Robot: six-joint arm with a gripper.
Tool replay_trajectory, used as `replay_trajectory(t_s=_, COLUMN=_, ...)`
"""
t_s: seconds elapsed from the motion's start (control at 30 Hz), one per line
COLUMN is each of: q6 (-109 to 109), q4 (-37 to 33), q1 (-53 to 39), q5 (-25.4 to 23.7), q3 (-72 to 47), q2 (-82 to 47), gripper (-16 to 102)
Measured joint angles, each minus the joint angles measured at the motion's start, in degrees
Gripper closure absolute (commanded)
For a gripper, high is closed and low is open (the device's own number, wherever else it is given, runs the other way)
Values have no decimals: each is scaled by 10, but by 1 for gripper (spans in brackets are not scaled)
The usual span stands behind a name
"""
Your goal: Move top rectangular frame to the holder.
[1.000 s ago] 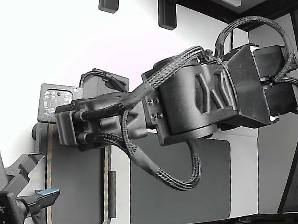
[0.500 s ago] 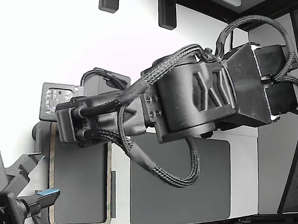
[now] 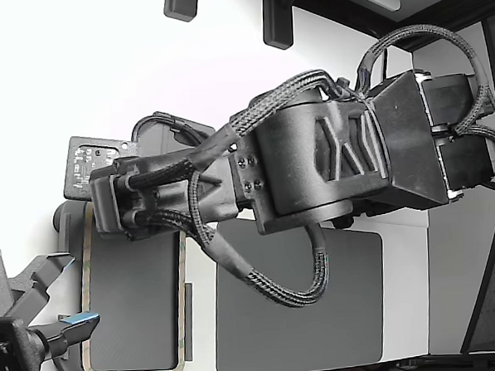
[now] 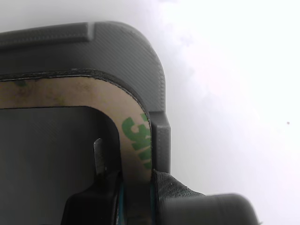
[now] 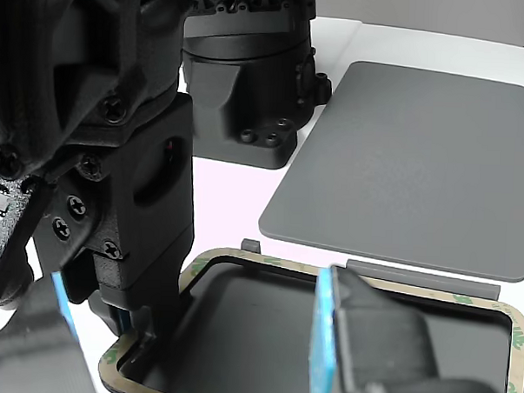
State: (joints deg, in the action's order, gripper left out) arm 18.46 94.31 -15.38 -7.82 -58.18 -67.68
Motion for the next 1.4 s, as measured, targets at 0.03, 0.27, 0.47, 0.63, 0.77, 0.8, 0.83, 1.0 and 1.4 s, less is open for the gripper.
replay_trajectory(t_s=0.03, q6=-1, q4=0, q1=0, q5=0, q3=0, q2=1, gripper=96)
replay_trajectory(t_s=0.27, q6=-3, q4=0, q1=0, q5=-2, q3=2, q2=5, gripper=96)
replay_trajectory(t_s=0.47, q6=-3, q4=0, q1=0, q5=-4, q3=7, q2=15, gripper=96)
replay_trajectory(t_s=0.63, q6=-1, q4=0, q1=0, q5=-6, q3=11, q2=16, gripper=96)
replay_trajectory(t_s=0.77, q6=0, q4=0, q1=0, q5=-6, q3=13, q2=18, gripper=96)
replay_trajectory(t_s=0.8, q6=0, q4=0, q1=0, q5=-6, q3=13, q2=18, gripper=96)
replay_trajectory(t_s=0.83, q6=0, q4=0, q1=0, q5=-6, q3=13, q2=18, gripper=96)
replay_trajectory(t_s=1.0, q6=0, q4=0, q1=-1, q5=-6, q3=13, q2=18, gripper=96)
replay_trajectory(t_s=1.4, q6=0, q4=0, q1=-4, q5=-5, q3=8, q2=18, gripper=96)
